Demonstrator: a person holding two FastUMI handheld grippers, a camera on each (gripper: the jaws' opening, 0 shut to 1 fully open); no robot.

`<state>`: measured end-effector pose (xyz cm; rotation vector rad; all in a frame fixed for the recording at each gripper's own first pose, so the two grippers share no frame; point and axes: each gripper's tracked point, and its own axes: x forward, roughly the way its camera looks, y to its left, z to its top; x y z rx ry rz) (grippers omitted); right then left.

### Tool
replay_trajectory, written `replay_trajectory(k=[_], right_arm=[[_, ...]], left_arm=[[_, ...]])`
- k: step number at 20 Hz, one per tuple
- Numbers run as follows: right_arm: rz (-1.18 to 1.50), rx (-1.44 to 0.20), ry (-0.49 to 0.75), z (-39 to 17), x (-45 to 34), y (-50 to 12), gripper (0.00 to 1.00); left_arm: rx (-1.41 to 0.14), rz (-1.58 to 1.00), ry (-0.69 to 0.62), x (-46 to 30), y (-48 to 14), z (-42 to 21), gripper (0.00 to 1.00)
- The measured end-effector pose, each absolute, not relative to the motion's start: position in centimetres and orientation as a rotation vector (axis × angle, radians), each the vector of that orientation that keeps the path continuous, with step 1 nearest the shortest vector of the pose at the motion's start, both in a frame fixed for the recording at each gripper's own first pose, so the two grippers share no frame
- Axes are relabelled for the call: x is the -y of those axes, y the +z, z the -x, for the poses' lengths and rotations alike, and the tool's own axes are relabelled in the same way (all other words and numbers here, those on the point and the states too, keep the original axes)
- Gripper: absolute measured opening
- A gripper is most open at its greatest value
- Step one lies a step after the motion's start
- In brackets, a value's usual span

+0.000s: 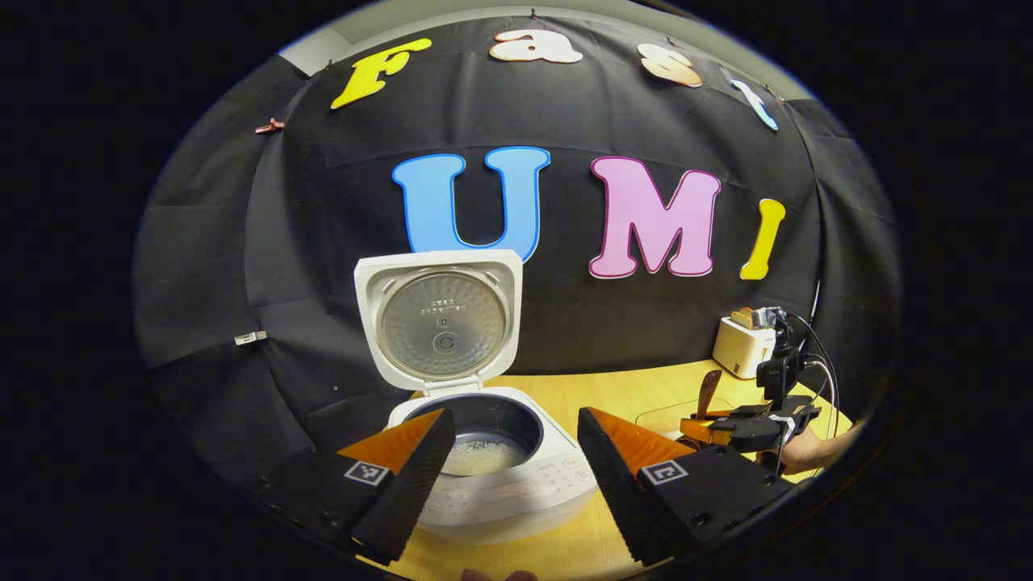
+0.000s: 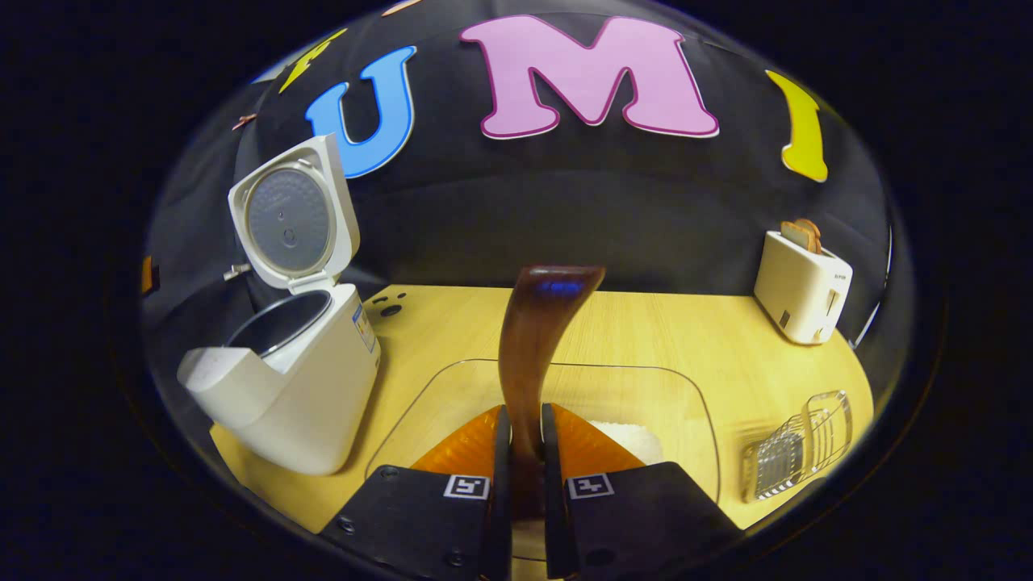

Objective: Close the left gripper, press the button to open the rice cooker; take a wooden spoon from the chopstick holder with the right hand, scoop a spoonful of rice and pour it into the rice cooker, then put the wooden spoon back into the chopstick holder.

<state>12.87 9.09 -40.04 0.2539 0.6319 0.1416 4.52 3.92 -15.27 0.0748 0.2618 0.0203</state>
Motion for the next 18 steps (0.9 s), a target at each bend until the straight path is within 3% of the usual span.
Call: replay_trajectory(k=[12, 18], right_arm=[[-0.784, -0.657, -0.002, -12.4, -9.2, -39.9, 0.20], [-0.942, -0.578, -0.079, -12.8, -6.2, -38.0, 0.20]], left_arm=[[-0.245, -0.069, 0.033, -4.8, -14.4, -3.7, 0.97], [-0.233, -0.083, 0.036, -4.6, -13.6, -2.8, 0.97]])
